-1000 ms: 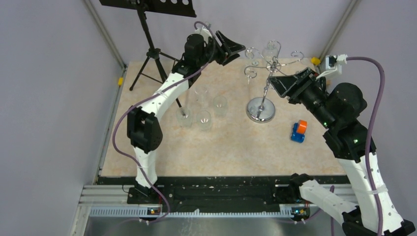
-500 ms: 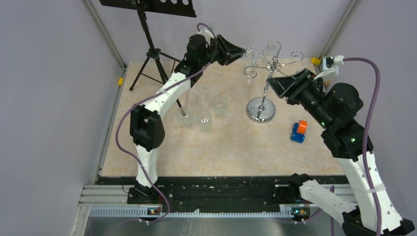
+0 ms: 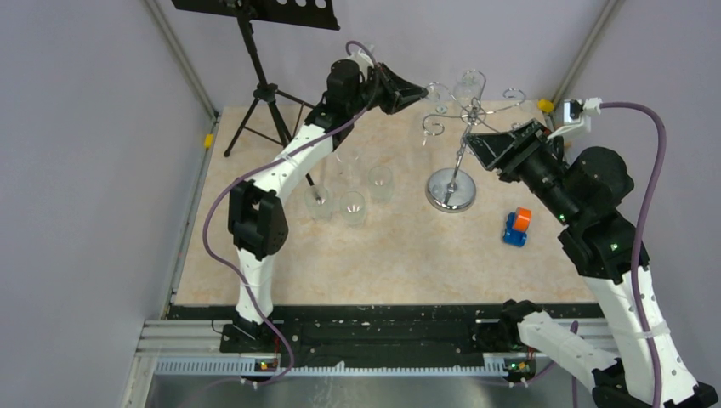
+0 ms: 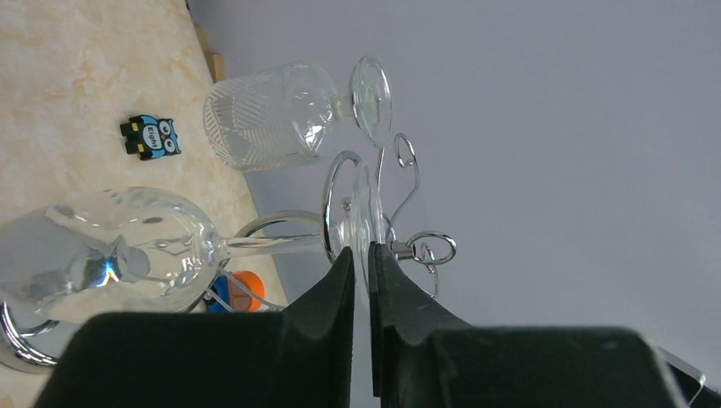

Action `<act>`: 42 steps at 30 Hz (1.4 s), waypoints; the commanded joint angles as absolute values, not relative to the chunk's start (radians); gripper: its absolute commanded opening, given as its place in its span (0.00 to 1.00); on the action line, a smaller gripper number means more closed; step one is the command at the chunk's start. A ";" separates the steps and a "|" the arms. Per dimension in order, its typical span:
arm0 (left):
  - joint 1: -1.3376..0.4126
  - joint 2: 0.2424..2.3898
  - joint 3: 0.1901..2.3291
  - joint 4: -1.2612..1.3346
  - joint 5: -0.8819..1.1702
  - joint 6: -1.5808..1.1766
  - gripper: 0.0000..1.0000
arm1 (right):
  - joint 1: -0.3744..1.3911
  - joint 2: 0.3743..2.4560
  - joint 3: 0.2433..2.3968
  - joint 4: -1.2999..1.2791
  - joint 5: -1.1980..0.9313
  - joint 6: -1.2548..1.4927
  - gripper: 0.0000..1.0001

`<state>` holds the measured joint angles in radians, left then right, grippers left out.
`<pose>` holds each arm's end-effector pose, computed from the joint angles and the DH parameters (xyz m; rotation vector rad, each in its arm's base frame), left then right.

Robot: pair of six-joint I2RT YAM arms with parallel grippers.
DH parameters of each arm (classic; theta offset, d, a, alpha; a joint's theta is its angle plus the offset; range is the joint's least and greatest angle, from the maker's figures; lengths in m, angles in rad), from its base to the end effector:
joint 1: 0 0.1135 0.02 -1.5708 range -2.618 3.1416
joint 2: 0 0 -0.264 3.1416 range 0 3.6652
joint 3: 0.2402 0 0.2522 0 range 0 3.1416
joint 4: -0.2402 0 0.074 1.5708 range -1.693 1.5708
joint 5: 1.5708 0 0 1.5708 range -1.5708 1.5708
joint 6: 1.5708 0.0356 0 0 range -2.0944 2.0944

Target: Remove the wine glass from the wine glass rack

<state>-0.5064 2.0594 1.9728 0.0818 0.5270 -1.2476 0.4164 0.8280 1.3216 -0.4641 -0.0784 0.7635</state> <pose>0.4267 -0.2572 0.3847 -0.2040 1.8759 -1.7088 0.1252 0.0584 0.4801 0.2162 1.6136 0.9851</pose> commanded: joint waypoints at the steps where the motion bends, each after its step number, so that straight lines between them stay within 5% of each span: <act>1: -0.509 2.059 2.049 0.108 0.535 -1.252 0.07 | 0.420 0.813 1.319 -0.439 -0.068 0.769 0.50; 3: -0.510 2.054 2.048 0.106 0.531 -1.251 0.00 | 0.421 0.810 1.317 -0.439 -0.066 0.771 0.50; 29: -0.517 2.040 1.998 0.407 0.416 -1.296 0.00 | 0.420 0.791 1.308 -0.437 -0.050 0.776 0.50; 42: -0.531 2.026 1.941 0.473 0.635 -1.395 0.00 | 0.420 0.782 1.302 -0.421 -0.060 0.781 0.52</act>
